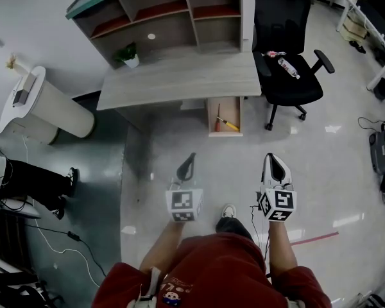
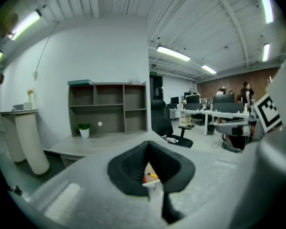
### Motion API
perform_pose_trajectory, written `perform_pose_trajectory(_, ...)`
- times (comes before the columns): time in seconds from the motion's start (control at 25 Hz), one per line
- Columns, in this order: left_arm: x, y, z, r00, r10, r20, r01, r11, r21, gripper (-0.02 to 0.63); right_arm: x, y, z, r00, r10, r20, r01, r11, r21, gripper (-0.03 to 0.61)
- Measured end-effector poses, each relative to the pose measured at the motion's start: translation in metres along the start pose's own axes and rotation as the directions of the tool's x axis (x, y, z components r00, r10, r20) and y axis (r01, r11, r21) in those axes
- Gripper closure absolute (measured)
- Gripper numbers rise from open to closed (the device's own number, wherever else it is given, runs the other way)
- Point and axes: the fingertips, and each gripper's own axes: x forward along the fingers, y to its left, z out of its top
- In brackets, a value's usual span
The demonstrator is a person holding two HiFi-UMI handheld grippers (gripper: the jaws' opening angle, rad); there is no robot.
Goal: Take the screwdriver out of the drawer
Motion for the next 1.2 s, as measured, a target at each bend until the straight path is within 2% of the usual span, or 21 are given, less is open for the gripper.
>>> perform_pose_trajectory(0.36, 0.058, -0.01, 0.023, 1.0, 0.018, 0.011, -0.017, 1.0, -0.02, 0.617, 0.047, -0.045, 0.019, 1.0, 0.015, 0.003, -0.015, 1.0, 0.001, 0.578)
perform_pose_trajectory(0.8, 0.093, 0.017, 0.017, 0.999, 0.043, 0.006, -0.042, 0.998, -0.045, 0.617, 0.102, -0.03, 0.019, 0.997, 0.074, -0.017, -0.074, 0.997, -0.032, 0.578)
perform_pose_trajectory(1.0, 0.122, 0.034, 0.018, 0.999, 0.033, 0.022, -0.032, 0.999, -0.045, 0.617, 0.134, -0.03, 0.021, 0.998, 0.065, -0.023, -0.066, 0.997, -0.049, 0.578)
perform_pose_trajectory(1.2, 0.162, 0.064, 0.026, 0.999, 0.026, 0.022, -0.026, 0.999, -0.037, 0.617, 0.181, -0.034, 0.04, 0.999, 0.051, -0.016, -0.052, 0.996, -0.075, 0.578)
